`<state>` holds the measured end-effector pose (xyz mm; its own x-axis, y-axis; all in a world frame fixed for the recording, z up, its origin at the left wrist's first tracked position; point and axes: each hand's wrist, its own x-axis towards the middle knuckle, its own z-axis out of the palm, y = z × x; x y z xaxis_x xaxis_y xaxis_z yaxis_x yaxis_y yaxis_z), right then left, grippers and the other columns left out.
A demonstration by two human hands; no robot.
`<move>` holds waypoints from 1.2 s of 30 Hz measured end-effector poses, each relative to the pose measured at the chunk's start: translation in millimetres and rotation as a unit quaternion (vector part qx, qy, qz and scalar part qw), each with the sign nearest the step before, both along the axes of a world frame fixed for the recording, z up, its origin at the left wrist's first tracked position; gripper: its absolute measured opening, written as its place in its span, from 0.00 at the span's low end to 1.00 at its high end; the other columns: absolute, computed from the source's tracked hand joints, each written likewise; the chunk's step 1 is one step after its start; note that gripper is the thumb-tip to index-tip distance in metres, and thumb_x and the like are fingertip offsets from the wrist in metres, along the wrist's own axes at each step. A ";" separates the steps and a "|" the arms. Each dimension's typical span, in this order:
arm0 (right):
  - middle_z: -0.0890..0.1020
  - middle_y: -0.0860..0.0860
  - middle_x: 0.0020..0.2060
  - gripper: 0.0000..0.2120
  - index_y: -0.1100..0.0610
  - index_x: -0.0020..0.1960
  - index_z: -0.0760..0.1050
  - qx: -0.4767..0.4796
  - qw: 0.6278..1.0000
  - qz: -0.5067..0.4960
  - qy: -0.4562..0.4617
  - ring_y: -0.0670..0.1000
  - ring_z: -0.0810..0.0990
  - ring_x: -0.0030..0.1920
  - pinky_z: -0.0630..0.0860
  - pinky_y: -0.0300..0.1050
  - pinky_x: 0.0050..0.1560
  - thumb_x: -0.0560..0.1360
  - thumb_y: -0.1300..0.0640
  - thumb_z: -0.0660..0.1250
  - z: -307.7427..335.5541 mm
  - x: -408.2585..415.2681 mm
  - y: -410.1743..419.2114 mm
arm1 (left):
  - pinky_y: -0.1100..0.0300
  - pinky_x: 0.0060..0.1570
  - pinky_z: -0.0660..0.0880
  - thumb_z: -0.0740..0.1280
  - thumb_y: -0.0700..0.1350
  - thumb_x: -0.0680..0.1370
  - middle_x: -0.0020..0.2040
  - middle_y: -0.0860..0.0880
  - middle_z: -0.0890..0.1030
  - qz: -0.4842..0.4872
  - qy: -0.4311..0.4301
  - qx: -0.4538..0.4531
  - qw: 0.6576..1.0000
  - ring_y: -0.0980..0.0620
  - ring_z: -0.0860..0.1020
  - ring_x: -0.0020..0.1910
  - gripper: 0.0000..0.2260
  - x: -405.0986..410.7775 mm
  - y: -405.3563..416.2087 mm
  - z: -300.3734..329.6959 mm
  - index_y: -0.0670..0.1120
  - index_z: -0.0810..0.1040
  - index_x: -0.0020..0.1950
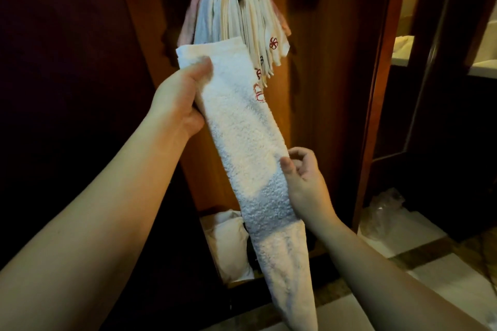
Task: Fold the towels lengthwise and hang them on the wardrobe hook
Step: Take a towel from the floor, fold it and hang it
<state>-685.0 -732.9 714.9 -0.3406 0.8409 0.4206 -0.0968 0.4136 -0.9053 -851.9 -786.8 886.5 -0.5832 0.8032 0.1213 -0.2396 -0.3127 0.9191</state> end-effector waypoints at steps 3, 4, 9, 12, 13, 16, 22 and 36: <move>0.85 0.51 0.52 0.38 0.49 0.59 0.76 -0.120 0.973 0.171 -0.097 0.53 0.85 0.53 0.80 0.58 0.57 0.59 0.25 0.72 -7.1 6.3 19.7 | 0.48 0.39 0.82 0.66 0.40 0.81 0.50 0.40 0.85 0.024 -0.050 -0.023 0.998 0.44 0.85 0.47 0.06 -3.2 8.9 -4.3 0.41 0.78 0.57; 0.85 0.54 0.53 0.40 0.55 0.60 0.77 -0.179 0.948 0.237 -0.112 0.54 0.85 0.53 0.81 0.55 0.57 0.57 0.31 0.78 -10.7 8.6 26.2 | 0.48 0.39 0.81 0.66 0.39 0.81 0.50 0.40 0.85 0.031 -0.062 -0.031 0.997 0.44 0.85 0.46 0.04 -4.8 12.2 -5.8 0.40 0.77 0.54; 0.86 0.55 0.51 0.19 0.63 0.55 0.79 -0.259 0.889 0.341 -0.161 0.51 0.85 0.51 0.80 0.44 0.53 0.67 0.55 0.75 -39.0 23.7 40.2 | 0.51 0.33 0.80 0.66 0.37 0.80 0.45 0.42 0.83 0.063 -0.080 -0.073 0.992 0.46 0.83 0.39 0.04 -21.4 26.3 -12.4 0.39 0.77 0.54; 0.84 0.56 0.57 0.30 0.60 0.60 0.79 -0.261 0.901 0.315 -0.143 0.55 0.83 0.59 0.77 0.50 0.60 0.67 0.41 0.77 -49.0 27.7 37.8 | 0.52 0.31 0.78 0.66 0.38 0.80 0.43 0.43 0.82 0.073 -0.080 -0.101 0.989 0.47 0.82 0.37 0.06 -29.5 30.0 -18.1 0.40 0.76 0.57; 0.85 0.54 0.56 0.28 0.58 0.61 0.79 -0.258 0.906 0.303 -0.141 0.54 0.83 0.58 0.77 0.50 0.60 0.69 0.40 0.75 -51.7 28.7 35.3 | 0.52 0.30 0.78 0.67 0.38 0.80 0.43 0.43 0.82 0.075 -0.081 -0.108 0.988 0.47 0.82 0.37 0.07 -31.2 31.1 -20.0 0.40 0.76 0.58; 0.86 0.47 0.52 0.12 0.50 0.59 0.79 -0.197 0.931 0.240 -0.194 0.48 0.85 0.54 0.79 0.50 0.59 0.79 0.46 0.65 -54.7 27.4 21.3 | 0.52 0.29 0.79 0.68 0.38 0.80 0.43 0.42 0.83 0.073 -0.081 -0.117 0.987 0.46 0.83 0.38 0.09 -35.2 35.8 -24.7 0.39 0.76 0.59; 0.83 0.39 0.45 0.07 0.48 0.55 0.79 -0.039 0.910 0.185 -0.369 0.38 0.82 0.45 0.78 0.39 0.48 0.79 0.52 0.64 -45.7 25.0 12.0 | 0.51 0.30 0.80 0.68 0.38 0.79 0.47 0.41 0.84 0.051 -0.071 -0.127 0.988 0.46 0.85 0.38 0.09 -29.5 44.7 -33.1 0.38 0.76 0.58; 0.86 0.55 0.53 0.34 0.61 0.59 0.77 -0.341 0.858 0.366 -0.119 0.53 0.85 0.53 0.81 0.44 0.50 0.59 0.49 0.83 -76.8 26.7 21.8 | 0.49 0.34 0.80 0.68 0.38 0.79 0.46 0.41 0.84 0.024 -0.086 -0.121 0.989 0.45 0.84 0.42 0.05 -34.7 61.5 -28.2 0.38 0.77 0.53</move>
<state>-658.3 -711.1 638.0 -0.8902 0.3881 -0.2386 0.1161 -0.3132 -0.9426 -886.6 -725.4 858.3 -0.6173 0.7670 -0.1748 -0.3882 -0.1038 0.9157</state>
